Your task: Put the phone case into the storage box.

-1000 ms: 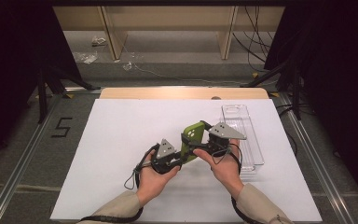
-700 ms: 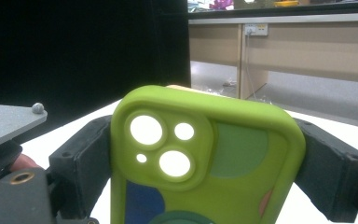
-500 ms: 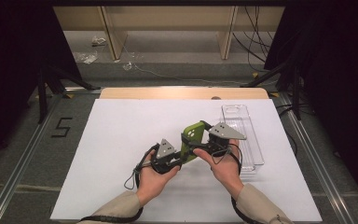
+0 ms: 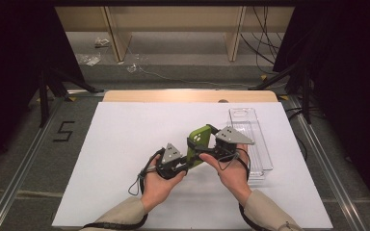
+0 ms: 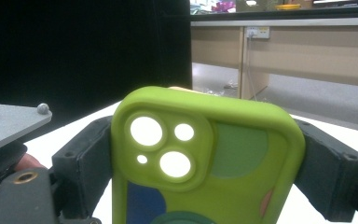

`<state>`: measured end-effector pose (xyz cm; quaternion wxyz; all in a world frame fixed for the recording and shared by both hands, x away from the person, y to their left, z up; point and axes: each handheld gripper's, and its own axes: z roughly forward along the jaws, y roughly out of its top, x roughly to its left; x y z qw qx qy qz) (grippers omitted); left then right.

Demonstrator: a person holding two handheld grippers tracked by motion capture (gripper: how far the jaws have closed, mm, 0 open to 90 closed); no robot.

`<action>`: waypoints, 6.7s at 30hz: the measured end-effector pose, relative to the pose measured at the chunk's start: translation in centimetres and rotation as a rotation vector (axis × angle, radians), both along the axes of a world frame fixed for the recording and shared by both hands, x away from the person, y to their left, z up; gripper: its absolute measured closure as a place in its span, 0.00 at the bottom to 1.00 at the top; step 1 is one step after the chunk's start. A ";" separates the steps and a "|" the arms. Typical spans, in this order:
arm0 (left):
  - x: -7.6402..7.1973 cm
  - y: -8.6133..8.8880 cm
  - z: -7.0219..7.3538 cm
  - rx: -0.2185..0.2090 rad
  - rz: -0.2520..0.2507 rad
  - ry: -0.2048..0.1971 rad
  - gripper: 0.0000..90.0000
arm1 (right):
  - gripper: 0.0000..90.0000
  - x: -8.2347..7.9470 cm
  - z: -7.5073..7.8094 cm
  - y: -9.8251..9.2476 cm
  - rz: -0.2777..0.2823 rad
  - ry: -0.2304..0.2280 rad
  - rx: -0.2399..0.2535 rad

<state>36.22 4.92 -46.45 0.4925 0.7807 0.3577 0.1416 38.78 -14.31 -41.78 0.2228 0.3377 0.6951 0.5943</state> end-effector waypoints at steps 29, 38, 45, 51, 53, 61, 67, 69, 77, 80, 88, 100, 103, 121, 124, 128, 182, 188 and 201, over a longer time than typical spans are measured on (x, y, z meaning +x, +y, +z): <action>-0.1 3.2 1.5 0.063 -0.109 -0.061 0.00 | 0.18 -0.1 1.3 -1.4 -0.030 -0.072 -0.027; -0.5 5.0 1.6 0.068 -0.080 -0.080 0.00 | 0.18 -0.1 1.5 -1.6 -0.038 -0.078 -0.026; -0.8 6.1 1.8 0.054 -0.075 -0.090 0.00 | 0.18 -0.1 1.7 -1.9 -0.046 -0.083 -0.025; -0.9 6.9 1.9 0.048 -0.063 -0.102 0.00 | 0.18 -0.1 1.9 -2.1 -0.053 -0.086 -0.024; -1.0 7.0 1.9 0.047 -0.060 -0.101 0.00 | 0.18 -0.1 2.0 -2.1 -0.055 -0.088 -0.025; -1.2 7.7 1.9 0.045 -0.051 -0.105 0.00 | 0.18 0.0 2.1 -2.4 -0.065 -0.087 -0.026; -1.4 8.2 1.9 0.035 -0.043 -0.106 0.00 | 0.18 0.0 2.3 -2.7 -0.075 -0.089 -0.026; -1.4 8.3 1.9 0.031 -0.039 -0.106 0.00 | 0.18 0.1 2.3 -2.8 -0.080 -0.091 -0.023; -1.5 8.9 1.9 0.026 -0.025 -0.111 0.00 | 0.18 0.2 2.7 -3.3 -0.096 -0.101 -0.021; -1.5 9.0 1.8 0.023 -0.020 -0.112 0.00 | 0.18 0.2 2.8 -3.5 -0.103 -0.103 -0.016; -1.5 9.4 1.8 0.021 -0.012 -0.116 0.00 | 0.18 0.4 3.0 -4.0 -0.122 -0.109 -0.014; -1.5 9.5 1.8 0.018 -0.004 -0.116 0.00 | 0.18 0.6 3.7 -5.1 -0.156 -0.125 -0.001; -1.5 9.5 1.8 0.016 -0.005 -0.115 0.00 | 0.18 0.7 3.7 -5.4 -0.164 -0.129 0.001; -1.5 10.2 1.8 0.018 0.002 -0.116 0.00 | 0.18 1.0 4.4 -7.0 -0.217 -0.143 0.009; -1.6 10.3 1.7 0.016 0.006 -0.114 0.00 | 0.18 1.0 4.4 -7.2 -0.224 -0.141 0.010; -1.6 10.5 1.7 0.020 0.005 -0.115 0.00 | 0.18 1.0 4.5 -7.4 -0.231 -0.144 0.010; -1.6 11.6 1.5 0.036 0.034 -0.113 0.00 | 0.18 1.8 5.1 -10.8 -0.349 -0.148 0.006; -1.6 11.6 1.5 0.035 0.035 -0.112 0.00 | 0.18 1.9 4.9 -11.0 -0.356 -0.145 0.003; -1.6 11.6 1.5 0.034 0.039 -0.113 0.00 | 0.18 2.1 4.9 -11.5 -0.374 -0.141 -0.003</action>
